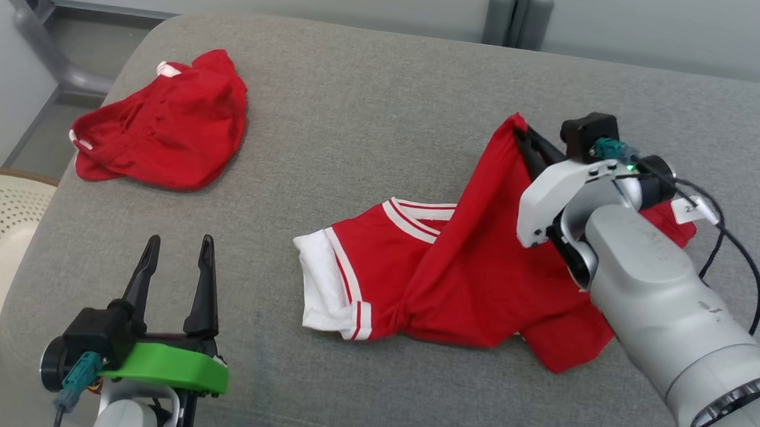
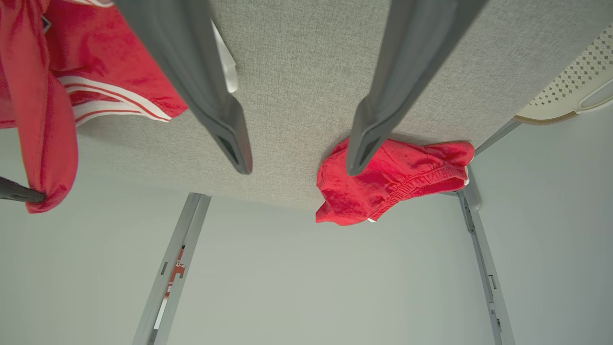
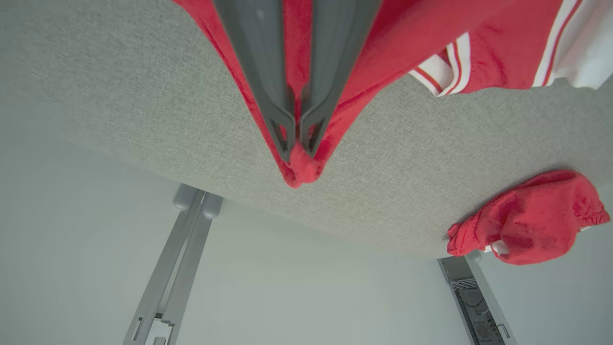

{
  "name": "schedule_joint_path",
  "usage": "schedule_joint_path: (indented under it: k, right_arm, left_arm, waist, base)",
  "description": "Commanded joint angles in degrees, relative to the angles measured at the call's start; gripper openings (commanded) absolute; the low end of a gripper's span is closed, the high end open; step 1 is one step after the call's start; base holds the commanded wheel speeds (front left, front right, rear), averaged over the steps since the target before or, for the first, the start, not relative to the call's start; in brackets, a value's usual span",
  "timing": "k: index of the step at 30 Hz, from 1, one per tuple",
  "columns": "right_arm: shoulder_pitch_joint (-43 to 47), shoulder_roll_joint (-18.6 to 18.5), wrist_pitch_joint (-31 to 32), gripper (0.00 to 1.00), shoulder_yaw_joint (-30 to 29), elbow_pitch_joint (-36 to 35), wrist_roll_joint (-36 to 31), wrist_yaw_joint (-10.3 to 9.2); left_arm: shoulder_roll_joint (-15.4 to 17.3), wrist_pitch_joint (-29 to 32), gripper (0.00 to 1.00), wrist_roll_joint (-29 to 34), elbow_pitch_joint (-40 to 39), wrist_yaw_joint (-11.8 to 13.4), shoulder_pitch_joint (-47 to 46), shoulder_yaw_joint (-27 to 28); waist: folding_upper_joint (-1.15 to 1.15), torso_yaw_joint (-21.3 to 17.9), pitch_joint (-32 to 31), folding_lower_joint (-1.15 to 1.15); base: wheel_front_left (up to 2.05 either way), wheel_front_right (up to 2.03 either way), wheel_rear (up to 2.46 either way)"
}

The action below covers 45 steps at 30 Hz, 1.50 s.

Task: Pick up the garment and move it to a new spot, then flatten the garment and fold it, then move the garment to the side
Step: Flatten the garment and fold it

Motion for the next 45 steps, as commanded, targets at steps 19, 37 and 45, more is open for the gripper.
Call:
schedule_joint_path:
  k: [19,37,45]
  right_arm:
    - [31.15,-8.39,-0.33,0.00,-18.23,-35.83,-6.08,-0.10]
    - [53.23,-1.30,1.41,1.00,-32.70,-46.14,-6.69,-0.09]
    - [44.17,-5.53,4.95,1.00,-30.51,-49.88,-9.33,-0.09]
  left_arm:
    - [0.60,-0.04,1.00,1.53,-1.52,-0.20,3.92,2.15]
    - [0.94,-0.04,1.00,1.19,-1.21,-0.20,4.23,1.57]
    - [0.79,-0.04,1.00,1.36,-1.18,-0.20,3.39,1.26]
  waist:
    - [0.00,-16.02,-4.33,0.00]
    - [0.00,-15.95,-4.90,0.00]
    - [0.00,-14.45,-4.56,0.00]
  base:
    - [0.00,0.00,0.00]
    - [0.00,0.00,0.00]
    - [0.00,0.00,0.00]
